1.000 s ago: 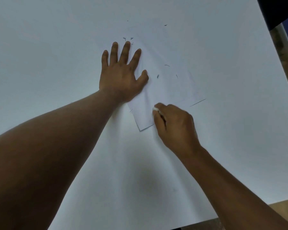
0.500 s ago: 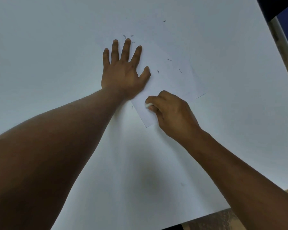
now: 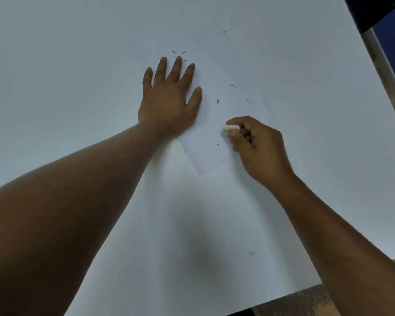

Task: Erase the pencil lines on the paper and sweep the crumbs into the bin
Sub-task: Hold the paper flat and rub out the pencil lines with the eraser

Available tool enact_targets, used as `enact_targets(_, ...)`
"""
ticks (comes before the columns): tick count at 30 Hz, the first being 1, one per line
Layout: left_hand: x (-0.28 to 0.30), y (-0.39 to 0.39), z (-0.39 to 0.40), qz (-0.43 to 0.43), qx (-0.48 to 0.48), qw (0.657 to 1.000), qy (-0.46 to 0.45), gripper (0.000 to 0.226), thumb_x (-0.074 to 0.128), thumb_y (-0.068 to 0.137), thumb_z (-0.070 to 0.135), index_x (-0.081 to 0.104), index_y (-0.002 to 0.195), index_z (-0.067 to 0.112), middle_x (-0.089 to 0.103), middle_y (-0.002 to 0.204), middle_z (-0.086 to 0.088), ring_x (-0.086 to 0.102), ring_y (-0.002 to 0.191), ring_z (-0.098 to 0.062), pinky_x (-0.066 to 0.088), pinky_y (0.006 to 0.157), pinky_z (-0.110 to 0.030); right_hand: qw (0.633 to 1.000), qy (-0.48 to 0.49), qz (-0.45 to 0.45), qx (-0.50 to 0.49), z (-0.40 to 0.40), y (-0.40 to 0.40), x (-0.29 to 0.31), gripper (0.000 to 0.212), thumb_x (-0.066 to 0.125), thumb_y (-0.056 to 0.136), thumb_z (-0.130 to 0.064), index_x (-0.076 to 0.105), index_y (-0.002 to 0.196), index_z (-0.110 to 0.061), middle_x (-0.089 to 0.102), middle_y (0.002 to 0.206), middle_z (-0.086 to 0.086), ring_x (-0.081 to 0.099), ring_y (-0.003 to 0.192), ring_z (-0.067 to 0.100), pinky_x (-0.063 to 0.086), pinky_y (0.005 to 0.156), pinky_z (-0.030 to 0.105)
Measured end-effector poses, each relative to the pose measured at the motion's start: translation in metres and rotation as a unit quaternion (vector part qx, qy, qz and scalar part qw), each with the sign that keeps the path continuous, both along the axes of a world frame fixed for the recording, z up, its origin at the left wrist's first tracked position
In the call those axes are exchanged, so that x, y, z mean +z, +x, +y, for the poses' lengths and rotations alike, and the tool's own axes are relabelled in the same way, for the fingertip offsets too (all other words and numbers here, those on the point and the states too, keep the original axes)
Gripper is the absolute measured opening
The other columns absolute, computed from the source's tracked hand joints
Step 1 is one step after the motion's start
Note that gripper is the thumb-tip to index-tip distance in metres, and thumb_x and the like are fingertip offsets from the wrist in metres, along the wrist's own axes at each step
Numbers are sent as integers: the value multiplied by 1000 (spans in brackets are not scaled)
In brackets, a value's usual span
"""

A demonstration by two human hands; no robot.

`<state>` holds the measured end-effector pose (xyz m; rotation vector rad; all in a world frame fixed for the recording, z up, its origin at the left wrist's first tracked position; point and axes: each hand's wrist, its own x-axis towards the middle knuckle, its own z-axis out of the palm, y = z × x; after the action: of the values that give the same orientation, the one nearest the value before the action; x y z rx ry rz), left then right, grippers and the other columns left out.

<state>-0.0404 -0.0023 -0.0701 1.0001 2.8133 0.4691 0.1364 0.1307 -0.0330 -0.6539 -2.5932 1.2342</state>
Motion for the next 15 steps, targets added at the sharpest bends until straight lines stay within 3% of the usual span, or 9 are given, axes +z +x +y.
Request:
enact_targets(4, 7, -3, -3, -36, 13, 997, 74, 71, 23, 99, 49, 32, 161, 14, 28, 169, -8, 14, 158, -30, 4, 127, -50, 1000, 21, -19, -4, -1, -2, -5, 14, 60, 97, -26, 70, 104, -19, 66, 77, -16, 64, 74, 6, 52, 73, 26)
enact_targets(7, 13, 5, -3, -63, -48, 994, 73, 85, 22, 92, 61, 25, 163, 14, 22, 171, -9, 10, 159, -29, 4, 127, -47, 1000, 9, -26, -8, 0, -3, -5, 12, 59, 98, -25, 69, 102, -20, 64, 74, -19, 63, 73, 3, 50, 71, 22)
enact_targets(11, 14, 28, -9, -84, -187, 978, -36, 103, 17, 84, 83, -3, 165, 22, -8, 174, -2, -14, 159, -21, -8, 127, -43, 997, -56, -50, -25, 7, -5, -2, 11, 58, 96, -26, 68, 100, -23, 70, 78, -5, 68, 75, 13, 56, 73, 33)
enact_targets(15, 10, 36, -13, -49, -229, 963, -134, 117, 13, 76, 97, -17, 163, 25, -28, 169, -1, -31, 154, -20, -13, 126, -53, 985, -151, -38, -72, 14, -5, 1, 13, 59, 96, -27, 71, 102, -24, 70, 74, -5, 66, 68, 10, 54, 68, 31)
